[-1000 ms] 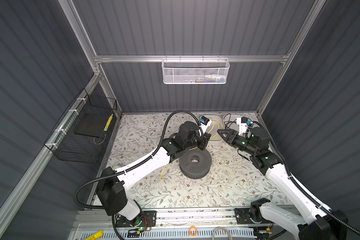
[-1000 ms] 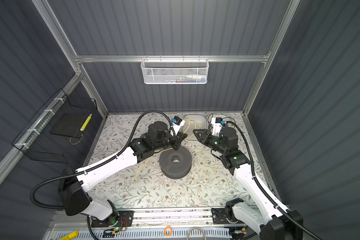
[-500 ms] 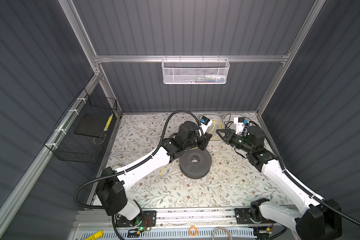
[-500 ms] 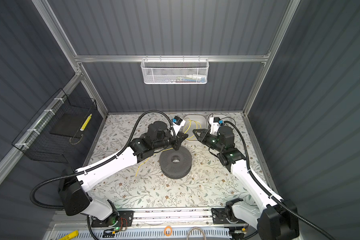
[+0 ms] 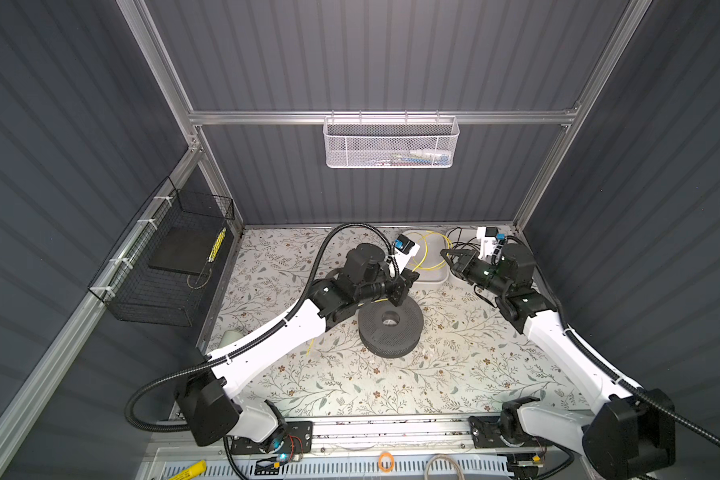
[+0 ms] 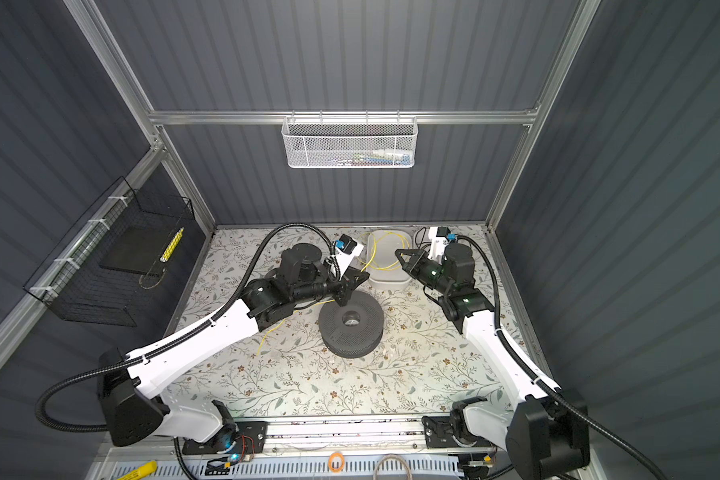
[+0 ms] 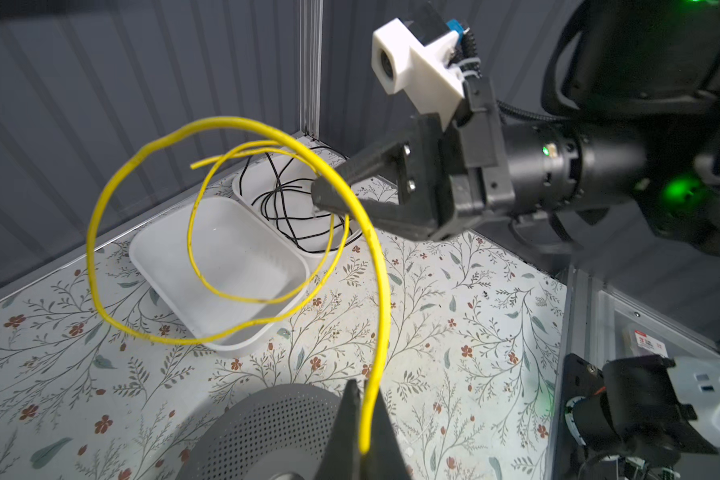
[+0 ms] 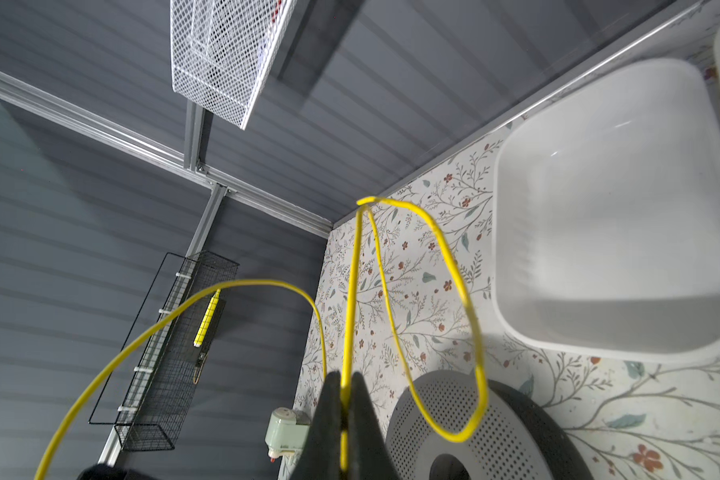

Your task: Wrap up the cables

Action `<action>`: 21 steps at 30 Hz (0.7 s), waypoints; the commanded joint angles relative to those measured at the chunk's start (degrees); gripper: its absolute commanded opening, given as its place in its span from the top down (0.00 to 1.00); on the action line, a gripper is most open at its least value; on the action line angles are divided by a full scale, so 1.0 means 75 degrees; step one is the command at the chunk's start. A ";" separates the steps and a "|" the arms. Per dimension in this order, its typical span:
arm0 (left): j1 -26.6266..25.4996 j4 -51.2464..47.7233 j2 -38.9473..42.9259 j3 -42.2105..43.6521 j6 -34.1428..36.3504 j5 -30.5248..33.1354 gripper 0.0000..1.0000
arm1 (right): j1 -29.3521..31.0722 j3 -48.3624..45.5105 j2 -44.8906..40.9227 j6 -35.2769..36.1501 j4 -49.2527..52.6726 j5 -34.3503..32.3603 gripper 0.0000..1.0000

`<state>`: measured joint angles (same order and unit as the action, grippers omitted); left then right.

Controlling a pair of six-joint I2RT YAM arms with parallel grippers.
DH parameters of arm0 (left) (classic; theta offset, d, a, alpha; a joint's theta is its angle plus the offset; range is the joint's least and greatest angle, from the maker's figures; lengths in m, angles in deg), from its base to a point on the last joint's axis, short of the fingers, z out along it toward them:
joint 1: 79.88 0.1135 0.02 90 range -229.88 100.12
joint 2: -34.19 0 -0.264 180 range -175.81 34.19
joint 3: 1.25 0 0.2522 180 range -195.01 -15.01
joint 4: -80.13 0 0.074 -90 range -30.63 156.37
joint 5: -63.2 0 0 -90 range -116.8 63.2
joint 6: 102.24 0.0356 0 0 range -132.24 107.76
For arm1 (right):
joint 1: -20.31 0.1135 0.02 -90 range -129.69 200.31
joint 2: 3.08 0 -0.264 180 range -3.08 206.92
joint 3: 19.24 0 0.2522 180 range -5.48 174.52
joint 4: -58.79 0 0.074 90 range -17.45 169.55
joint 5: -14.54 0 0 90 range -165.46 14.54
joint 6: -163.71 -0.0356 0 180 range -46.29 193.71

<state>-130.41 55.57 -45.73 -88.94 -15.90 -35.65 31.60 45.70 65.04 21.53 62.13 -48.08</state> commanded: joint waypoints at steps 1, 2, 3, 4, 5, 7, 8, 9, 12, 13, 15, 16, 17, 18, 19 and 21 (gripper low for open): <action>-0.0002 -0.0549 0.0530 0.0498 0.0430 -0.0052 1.00 | -0.0330 0.0482 0.0006 -0.0219 -0.0532 0.0120 1.00; -0.0002 -0.0614 0.0654 0.0615 0.0487 -0.0007 1.00 | -0.0426 0.0547 0.0024 -0.0301 -0.0624 0.0154 1.00; -0.0001 -0.0700 0.0791 0.0749 0.0566 0.0049 1.00 | -0.0535 0.0629 0.0062 -0.0372 -0.0710 0.0196 1.00; -0.0002 -0.0821 0.0899 0.0851 0.0684 0.0139 1.00 | -0.0641 0.0711 0.0094 -0.0434 -0.0780 0.0235 1.00; -0.0002 -0.0927 0.0982 0.0924 0.0757 0.0237 1.00 | -0.0731 0.0788 0.0115 -0.0479 -0.0822 0.0258 1.00; -0.0001 -0.1247 0.1152 0.1055 0.1002 0.0503 1.00 | -0.0927 0.0957 0.0154 -0.0541 -0.0866 0.0303 1.00; -0.0002 -0.1367 0.1217 0.1105 0.1085 0.0641 1.00 | -0.1023 0.1036 0.0163 -0.0565 -0.0881 0.0338 1.00; 0.0007 -0.1503 0.1285 0.1163 0.1196 0.0834 1.00 | -0.1138 0.1111 0.0164 -0.0609 -0.0896 0.0374 1.00; 0.0006 -0.1837 0.1386 0.1322 0.1496 0.1372 1.00 | -0.1522 0.1264 0.0129 -0.0734 -0.0975 0.0455 1.00; -0.0001 -0.1921 0.1388 0.1371 0.1572 0.1532 1.00 | -0.1653 0.1311 0.0125 -0.0778 -0.0976 0.0493 1.00; 0.0008 -0.2036 0.1354 0.1480 0.1710 0.1861 1.00 | -0.1931 0.1376 0.0108 -0.0895 -0.1040 0.0573 1.00; 0.0007 -0.2047 0.1328 0.1553 0.1756 0.1997 1.00 | -0.2115 0.1411 0.0105 -0.0988 -0.1072 0.0629 1.00; 0.0000 -0.2044 0.1290 0.1610 0.1813 0.2144 1.00 | -0.2225 0.1426 0.0105 -0.1041 -0.1104 0.0683 1.00; -0.0001 -0.2039 0.1236 0.1673 0.1877 0.2321 1.00 | -0.2405 0.1438 0.0094 -0.1115 -0.1146 0.0734 1.00; 0.0005 -0.2051 0.1173 0.1707 0.1943 0.2497 1.00 | -0.2574 0.1429 0.0078 -0.1207 -0.1186 0.0775 1.00; 0.0006 -0.2156 0.1002 0.1701 0.2049 0.2860 1.00 | -0.2937 0.1372 0.0026 -0.1411 -0.1318 0.0859 1.00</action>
<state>-130.43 43.59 -36.70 -77.18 -3.49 -20.21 12.67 54.55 66.06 13.75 56.10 -42.25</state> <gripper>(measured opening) 0.051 0.049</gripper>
